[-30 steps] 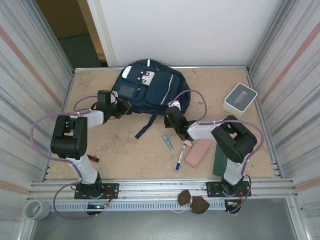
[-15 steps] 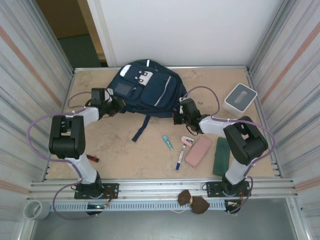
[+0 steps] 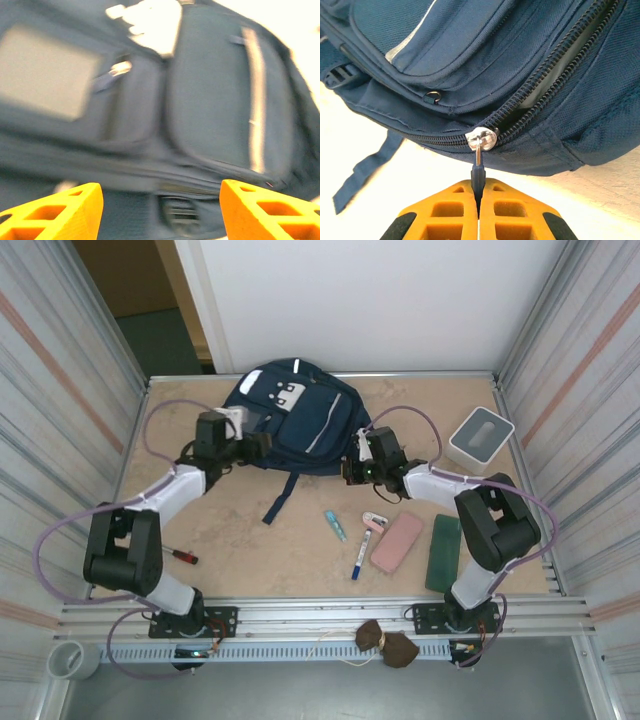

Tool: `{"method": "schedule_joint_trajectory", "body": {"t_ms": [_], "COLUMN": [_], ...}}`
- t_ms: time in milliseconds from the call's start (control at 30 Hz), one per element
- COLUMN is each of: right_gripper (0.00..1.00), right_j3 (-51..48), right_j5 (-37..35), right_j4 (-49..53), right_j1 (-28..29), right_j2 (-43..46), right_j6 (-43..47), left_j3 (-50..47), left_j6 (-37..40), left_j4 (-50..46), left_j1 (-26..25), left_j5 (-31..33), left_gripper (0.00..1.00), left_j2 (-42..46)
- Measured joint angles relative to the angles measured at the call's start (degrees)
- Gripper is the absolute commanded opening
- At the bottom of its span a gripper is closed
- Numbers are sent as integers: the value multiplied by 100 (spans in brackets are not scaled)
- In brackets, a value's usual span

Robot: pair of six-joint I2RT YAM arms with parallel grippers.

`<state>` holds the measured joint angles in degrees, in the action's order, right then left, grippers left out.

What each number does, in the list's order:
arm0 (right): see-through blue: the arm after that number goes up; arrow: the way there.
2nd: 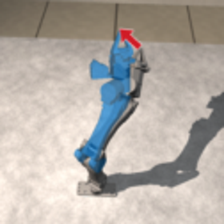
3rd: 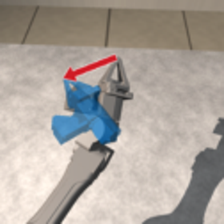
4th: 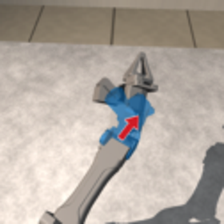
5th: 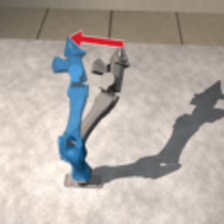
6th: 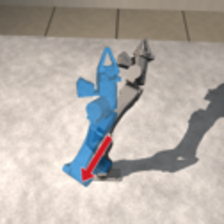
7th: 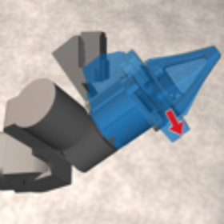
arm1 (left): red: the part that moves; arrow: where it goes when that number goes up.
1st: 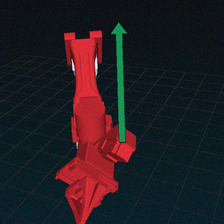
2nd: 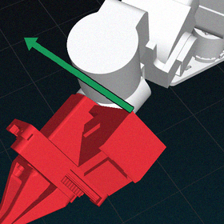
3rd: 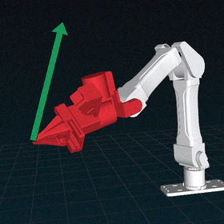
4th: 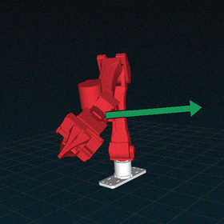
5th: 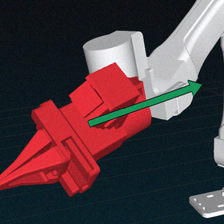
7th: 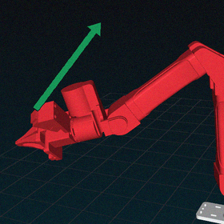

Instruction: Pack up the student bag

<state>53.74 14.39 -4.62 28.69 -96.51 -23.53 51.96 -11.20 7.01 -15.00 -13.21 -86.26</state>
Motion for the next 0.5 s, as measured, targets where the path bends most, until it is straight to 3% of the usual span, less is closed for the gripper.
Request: {"method": "schedule_joint_trajectory", "body": {"t_ms": [200,367,500], "right_gripper": [0,0,0], "right_j3": [76,81,81], "right_j5": [382,546,629], "right_j4": [140,157,170], "right_j1": [-173,-212,-249], "right_j2": [94,94,101], "right_j6": [-24,-131,-173], "left_j3": [133,861,1176], "left_j6": [2020,3097,3591], "left_j4": [374,87,-127], "left_j1": [-1143,-1528,-1626], "left_j5": [-251,-374,-525], "left_gripper": [63,61,53], "left_j2": [-352,-1316,-1729]}}
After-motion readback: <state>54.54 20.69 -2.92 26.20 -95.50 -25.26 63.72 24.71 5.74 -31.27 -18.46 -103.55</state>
